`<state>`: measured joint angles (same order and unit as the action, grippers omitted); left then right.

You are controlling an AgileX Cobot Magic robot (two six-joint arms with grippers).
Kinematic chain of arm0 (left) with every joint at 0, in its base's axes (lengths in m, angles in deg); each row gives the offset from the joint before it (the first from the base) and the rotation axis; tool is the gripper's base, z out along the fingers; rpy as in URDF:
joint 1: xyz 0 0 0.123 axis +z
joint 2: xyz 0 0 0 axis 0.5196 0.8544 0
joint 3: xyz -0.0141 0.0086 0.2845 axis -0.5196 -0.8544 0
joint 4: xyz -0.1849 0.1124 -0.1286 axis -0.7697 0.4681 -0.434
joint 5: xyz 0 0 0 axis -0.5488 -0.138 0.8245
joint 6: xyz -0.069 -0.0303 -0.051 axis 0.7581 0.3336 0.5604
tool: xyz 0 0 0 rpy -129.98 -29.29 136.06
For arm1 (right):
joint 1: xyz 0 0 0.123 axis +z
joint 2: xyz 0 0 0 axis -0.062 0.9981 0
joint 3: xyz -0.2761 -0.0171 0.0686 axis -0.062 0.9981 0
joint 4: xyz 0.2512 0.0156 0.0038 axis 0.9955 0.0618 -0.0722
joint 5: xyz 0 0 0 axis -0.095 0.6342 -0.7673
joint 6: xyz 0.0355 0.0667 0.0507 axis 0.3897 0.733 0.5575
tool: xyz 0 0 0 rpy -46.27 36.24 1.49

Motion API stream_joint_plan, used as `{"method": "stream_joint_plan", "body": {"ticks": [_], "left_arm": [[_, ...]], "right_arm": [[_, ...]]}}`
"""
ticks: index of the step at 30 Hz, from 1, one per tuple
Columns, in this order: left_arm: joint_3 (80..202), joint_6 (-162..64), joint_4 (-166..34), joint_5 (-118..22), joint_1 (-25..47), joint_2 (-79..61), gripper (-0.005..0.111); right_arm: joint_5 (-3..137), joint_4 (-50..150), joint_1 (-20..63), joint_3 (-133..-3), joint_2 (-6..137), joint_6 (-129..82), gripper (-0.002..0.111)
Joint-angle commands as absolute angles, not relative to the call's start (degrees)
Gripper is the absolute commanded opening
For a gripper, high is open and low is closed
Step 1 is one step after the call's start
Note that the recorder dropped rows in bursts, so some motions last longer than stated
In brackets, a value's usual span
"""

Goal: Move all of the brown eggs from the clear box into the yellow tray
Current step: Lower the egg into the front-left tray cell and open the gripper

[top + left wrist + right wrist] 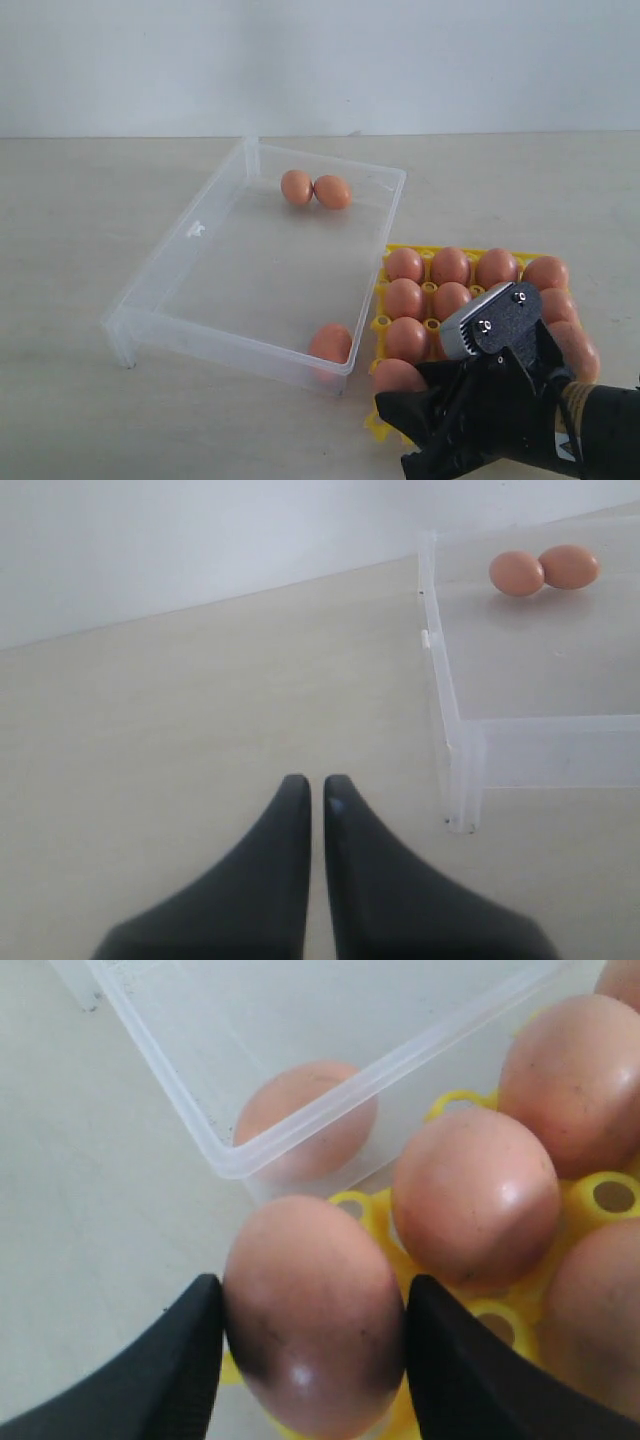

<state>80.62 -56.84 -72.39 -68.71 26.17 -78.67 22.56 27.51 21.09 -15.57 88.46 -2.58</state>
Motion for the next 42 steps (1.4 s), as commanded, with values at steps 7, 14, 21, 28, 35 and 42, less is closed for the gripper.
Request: {"method": "stream_joint_plan", "body": {"ticks": [7, 14, 21, 28, 35, 42], "left_arm": [[80.4, -56.2, -72.4, -68.5, 26.4, -78.9, 0.004], [80.4, -56.2, -72.4, -68.5, 26.4, -78.9, 0.004], [80.4, -56.2, -72.4, -68.5, 26.4, -78.9, 0.004], [80.4, -56.2, -72.4, -68.5, 26.4, -78.9, 0.004], [80.4, -56.2, -72.4, -68.5, 26.4, -78.9, 0.004], [80.4, -56.2, -72.4, -68.5, 26.4, -78.9, 0.004]], "right_arm": [[22.1, 27.7, 21.1, -15.7, 88.6, -4.4, 0.047], [22.2, 27.3, 21.1, -15.7, 88.6, -4.5, 0.056], [21.6, 27.3, 21.1, -15.7, 86.9, -4.6, 0.056], [21.2, 32.7, 21.0, -15.7, 83.2, -9.1, 0.055], [31.9, 35.1, 21.0, -15.7, 74.7, -4.7, 0.009], [40.0, 20.7, 21.0, -15.7, 73.9, 8.3, 0.0]]}}
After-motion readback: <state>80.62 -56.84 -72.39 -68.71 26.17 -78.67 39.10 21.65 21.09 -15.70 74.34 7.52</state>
